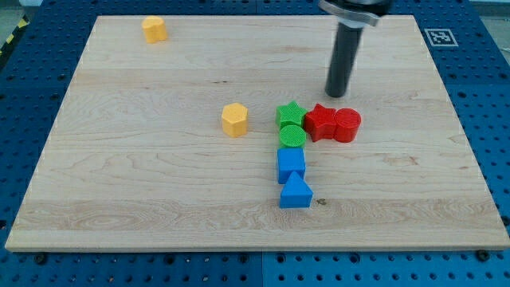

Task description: Push the red circle down a bit

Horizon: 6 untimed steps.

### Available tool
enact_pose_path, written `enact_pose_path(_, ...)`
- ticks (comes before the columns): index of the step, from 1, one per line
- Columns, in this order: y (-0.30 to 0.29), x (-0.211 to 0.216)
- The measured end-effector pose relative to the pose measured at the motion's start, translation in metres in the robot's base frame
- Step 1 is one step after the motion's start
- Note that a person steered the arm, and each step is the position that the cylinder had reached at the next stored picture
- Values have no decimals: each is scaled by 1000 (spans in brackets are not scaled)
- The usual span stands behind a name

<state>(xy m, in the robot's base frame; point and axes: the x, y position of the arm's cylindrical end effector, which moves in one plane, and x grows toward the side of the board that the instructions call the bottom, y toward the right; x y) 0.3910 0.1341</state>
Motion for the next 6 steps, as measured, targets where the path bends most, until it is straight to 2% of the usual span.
enact_pose_path(3,31,12)
enact_pose_path(6,33,15)
